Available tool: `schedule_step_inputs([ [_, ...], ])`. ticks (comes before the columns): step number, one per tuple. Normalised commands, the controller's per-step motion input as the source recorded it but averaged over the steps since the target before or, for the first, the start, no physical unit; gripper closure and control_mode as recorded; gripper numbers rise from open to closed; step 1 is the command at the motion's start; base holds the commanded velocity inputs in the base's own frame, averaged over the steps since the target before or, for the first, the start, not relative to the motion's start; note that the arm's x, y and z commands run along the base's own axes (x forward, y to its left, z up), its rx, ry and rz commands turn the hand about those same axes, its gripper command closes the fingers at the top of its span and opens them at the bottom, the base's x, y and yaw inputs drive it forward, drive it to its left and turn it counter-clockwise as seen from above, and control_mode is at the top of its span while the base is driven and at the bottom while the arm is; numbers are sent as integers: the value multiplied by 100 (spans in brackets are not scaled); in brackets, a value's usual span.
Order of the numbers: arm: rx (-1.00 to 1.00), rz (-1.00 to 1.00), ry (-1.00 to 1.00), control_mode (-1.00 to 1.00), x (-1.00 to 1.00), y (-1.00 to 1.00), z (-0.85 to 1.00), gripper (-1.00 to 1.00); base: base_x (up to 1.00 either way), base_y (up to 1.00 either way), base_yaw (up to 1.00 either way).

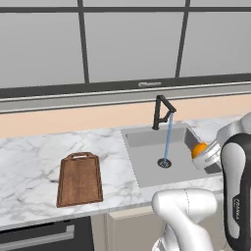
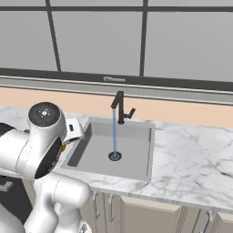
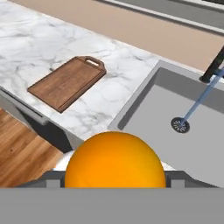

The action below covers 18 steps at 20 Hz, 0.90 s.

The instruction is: Pick the orange from the sink and place it on the cutting board to airdry. Then turn off the sink faucet.

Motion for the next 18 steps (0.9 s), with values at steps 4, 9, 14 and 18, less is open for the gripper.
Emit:
schedule_step_inputs([
  [4, 0, 13, -3, -100, -8, 96, 19, 100, 0, 0, 0],
  [9, 0, 5, 0, -100, 0, 96, 3, 100, 0, 0, 0],
  [14, 0, 11, 0, -100, -37, 45, 0, 100, 0, 0, 0],
  [18, 0, 12, 0, -100, -51, 47, -4, 100, 0, 0, 0],
])
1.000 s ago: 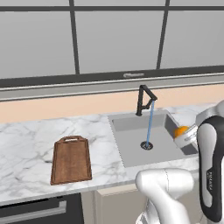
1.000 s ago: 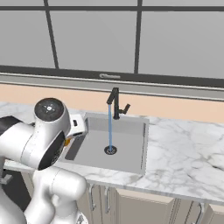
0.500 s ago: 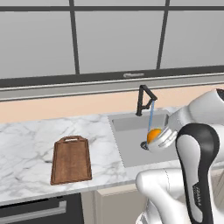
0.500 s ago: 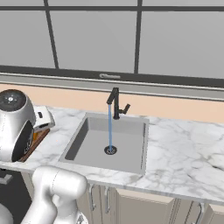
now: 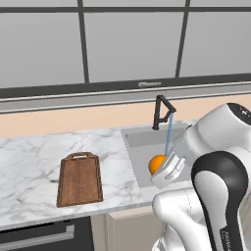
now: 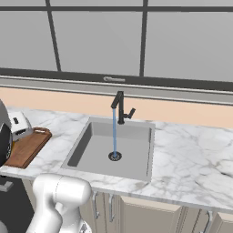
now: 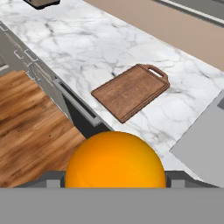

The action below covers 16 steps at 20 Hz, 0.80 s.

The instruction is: Pick the orange from the sink and place it on the cutting board to airdry. Then turn off the sink faucet.

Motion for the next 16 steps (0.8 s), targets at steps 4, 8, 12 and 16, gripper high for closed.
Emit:
schedule_step_inputs([
  [4, -5, 5, 0, -100, -6, 80, 0, 100, 0, 0, 0],
  [8, -6, 0, -5, -100, 5, 73, 0, 100, 0, 0, 0],
  [12, -4, -3, -3, -100, 17, 50, 0, 100, 0, 0, 0],
  [16, 0, -6, 0, -100, 27, 18, 0, 100, 0, 0, 0],
])
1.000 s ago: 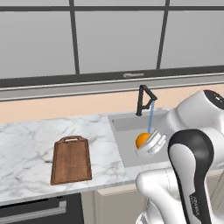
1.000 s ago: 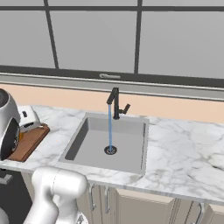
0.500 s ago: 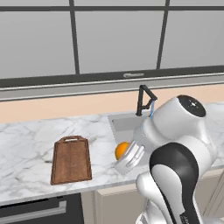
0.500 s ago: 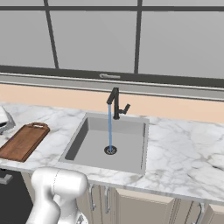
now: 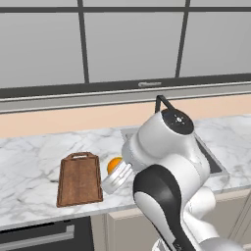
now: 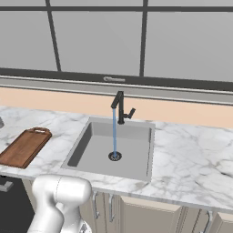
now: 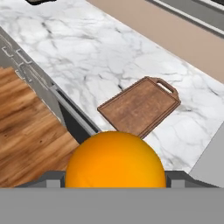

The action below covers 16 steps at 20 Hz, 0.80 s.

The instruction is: Pick the orange from the sink and place it on the cutting board to airdry. Then turn off the sink faucet.

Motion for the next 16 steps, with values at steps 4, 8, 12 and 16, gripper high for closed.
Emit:
schedule_step_inputs([
  [4, 0, -2, 1, -100, 30, 1, 0, 100, 0, 0, 0],
  [8, 0, -1, 2, -100, 35, 10, -5, 100, 0, 0, 0],
  [12, -2, -1, 0, -100, 35, 34, -27, 100, 0, 0, 0],
  [16, -5, -4, 1, -100, 38, 41, -32, 100, 0, 0, 0],
])
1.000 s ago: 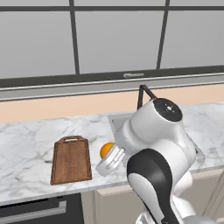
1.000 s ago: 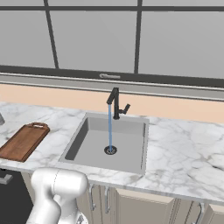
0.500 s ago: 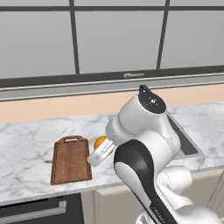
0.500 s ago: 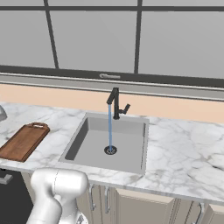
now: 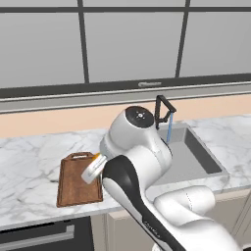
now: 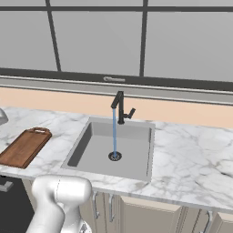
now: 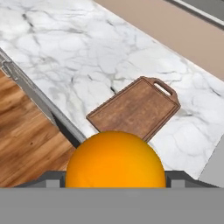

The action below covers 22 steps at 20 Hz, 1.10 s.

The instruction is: Pick the orange from the sink and place it on the cutting board to airdry. Then turn off the sink faucet.

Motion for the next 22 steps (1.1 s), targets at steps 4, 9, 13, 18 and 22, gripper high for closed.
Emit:
schedule_step_inputs([
  [4, -2, -3, 1, -100, 43, 23, -38, 100, 0, 0, 0],
  [9, -1, -2, 3, -100, 51, 17, -42, 100, 0, 0, 0],
  [13, 0, 0, 5, -100, 51, 13, -39, 100, 0, 0, 0],
  [18, 0, -1, 10, -100, 49, 19, -41, 100, 0, 0, 0],
  [22, 0, -2, 10, -100, 42, 21, -38, 100, 0, 0, 0],
])
